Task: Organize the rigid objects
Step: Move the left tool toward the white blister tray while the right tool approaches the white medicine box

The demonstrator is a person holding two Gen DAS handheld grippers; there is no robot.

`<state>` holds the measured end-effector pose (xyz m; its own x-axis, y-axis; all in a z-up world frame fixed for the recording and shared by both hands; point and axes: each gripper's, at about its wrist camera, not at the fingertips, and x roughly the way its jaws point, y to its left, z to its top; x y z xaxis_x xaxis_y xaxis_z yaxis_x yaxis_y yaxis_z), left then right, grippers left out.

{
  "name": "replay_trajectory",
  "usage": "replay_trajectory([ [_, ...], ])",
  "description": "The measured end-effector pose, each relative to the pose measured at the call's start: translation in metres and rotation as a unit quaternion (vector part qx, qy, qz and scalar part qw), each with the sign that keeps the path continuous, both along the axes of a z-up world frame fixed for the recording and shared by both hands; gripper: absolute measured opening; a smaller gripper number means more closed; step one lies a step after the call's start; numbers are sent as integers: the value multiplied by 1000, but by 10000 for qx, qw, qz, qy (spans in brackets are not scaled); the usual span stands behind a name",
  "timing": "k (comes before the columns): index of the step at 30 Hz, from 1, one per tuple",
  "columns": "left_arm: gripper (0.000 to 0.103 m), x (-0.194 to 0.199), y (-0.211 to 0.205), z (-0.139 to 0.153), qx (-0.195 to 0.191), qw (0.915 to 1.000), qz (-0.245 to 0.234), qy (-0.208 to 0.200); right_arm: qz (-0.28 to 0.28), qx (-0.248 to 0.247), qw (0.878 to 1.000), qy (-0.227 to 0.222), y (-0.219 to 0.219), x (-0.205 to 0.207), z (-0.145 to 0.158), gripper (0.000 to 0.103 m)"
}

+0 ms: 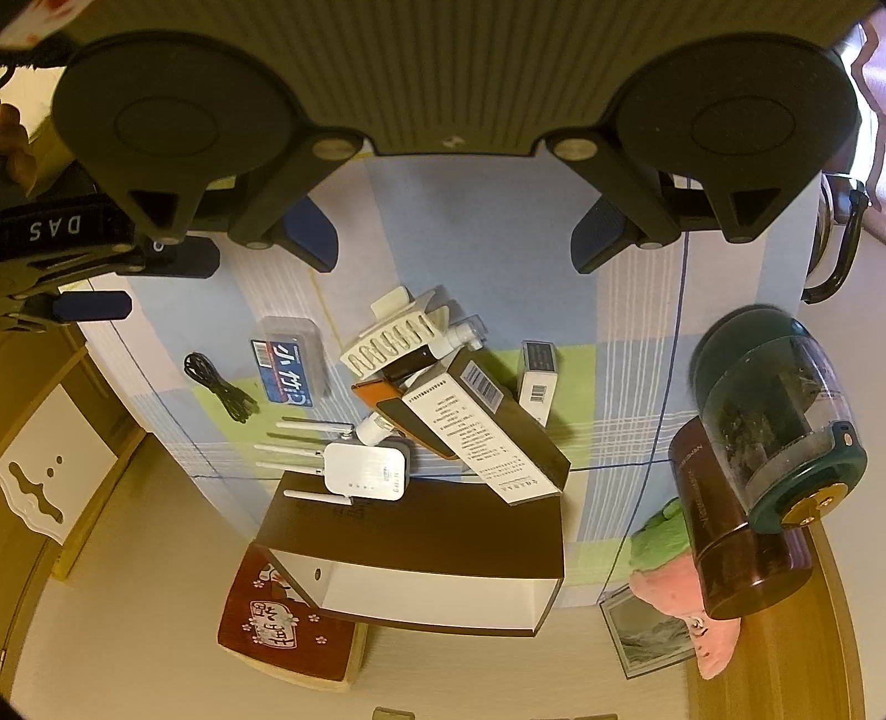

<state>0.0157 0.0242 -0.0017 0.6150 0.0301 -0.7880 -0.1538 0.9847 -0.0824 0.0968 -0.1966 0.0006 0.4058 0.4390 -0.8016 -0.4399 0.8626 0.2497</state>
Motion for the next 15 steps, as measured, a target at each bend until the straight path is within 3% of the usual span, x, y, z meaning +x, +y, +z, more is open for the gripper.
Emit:
replay_trajectory([
  [6,89,11,9,-3,29,9997,219,41,288,261,9992,-89,9,18,0,100],
  [9,89,18,16,-5,60,9993,362,77,524,308,9981,-123,19,30,-2,90],
  [15,89,34,34,-13,78,9975,679,165,954,429,9942,-244,41,54,-13,87],
])
